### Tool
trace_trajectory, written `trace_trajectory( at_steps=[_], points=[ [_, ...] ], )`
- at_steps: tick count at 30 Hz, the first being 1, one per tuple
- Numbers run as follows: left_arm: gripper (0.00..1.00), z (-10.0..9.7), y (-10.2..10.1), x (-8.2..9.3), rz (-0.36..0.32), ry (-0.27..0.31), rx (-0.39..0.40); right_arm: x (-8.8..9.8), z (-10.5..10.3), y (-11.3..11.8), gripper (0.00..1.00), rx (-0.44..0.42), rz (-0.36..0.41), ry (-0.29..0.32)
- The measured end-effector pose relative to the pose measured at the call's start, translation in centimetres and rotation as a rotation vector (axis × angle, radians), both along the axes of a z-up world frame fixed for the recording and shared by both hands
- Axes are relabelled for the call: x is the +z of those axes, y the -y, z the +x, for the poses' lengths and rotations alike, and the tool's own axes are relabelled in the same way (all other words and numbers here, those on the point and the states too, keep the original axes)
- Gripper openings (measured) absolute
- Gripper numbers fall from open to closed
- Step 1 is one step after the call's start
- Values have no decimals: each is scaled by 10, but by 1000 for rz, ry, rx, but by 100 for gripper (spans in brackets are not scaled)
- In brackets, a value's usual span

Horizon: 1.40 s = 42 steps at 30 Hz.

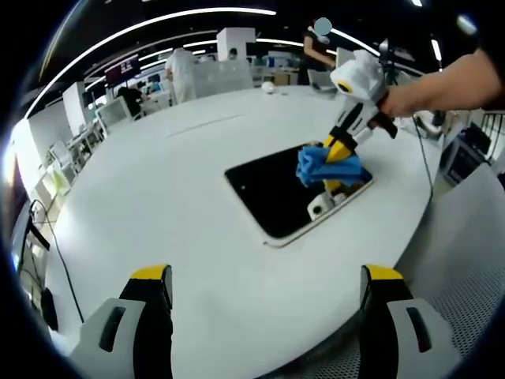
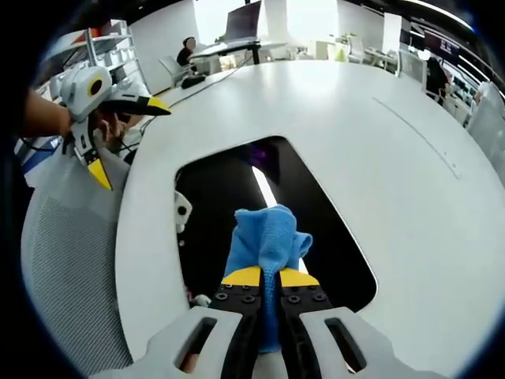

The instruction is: Wipe the mirror surface with the cleaning cloth until all visible marks leave the cleaned area.

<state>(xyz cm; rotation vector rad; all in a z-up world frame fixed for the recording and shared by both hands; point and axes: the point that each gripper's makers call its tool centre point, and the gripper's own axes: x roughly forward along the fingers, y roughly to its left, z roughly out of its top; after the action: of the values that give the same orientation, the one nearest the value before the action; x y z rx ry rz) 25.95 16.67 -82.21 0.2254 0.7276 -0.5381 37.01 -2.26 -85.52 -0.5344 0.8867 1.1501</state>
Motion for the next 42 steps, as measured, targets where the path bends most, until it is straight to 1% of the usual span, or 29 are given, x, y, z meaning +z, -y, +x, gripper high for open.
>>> trace_trajectory(
  at_steps=[3, 8, 19, 28, 33, 36, 42],
  points=[
    [100, 1, 0, 1, -3, 2, 5, 0, 4, 0, 0, 11, -3, -2],
    [100, 1, -1, 2, -7, 5, 14, -2, 16, 3, 0, -1, 9, -15],
    [99, 1, -2, 1, -15, 6, 19, -3, 32, 4, 0, 26, -2, -14],
    [100, 1, -2, 1, -18, 3, 19, -1, 43, 3, 0, 38, -16, -16],
    [100, 1, -2, -1, -16, -1, 23, 0, 50, 2, 0, 46, -29, -4],
    [100, 1, -3, -1, -17, -2, 28, 1, 54, 3, 0, 42, -26, -12],
    [100, -1, -1, -1, -15, -8, 27, 0, 60, 2, 0, 37, -33, -9]
  ],
)
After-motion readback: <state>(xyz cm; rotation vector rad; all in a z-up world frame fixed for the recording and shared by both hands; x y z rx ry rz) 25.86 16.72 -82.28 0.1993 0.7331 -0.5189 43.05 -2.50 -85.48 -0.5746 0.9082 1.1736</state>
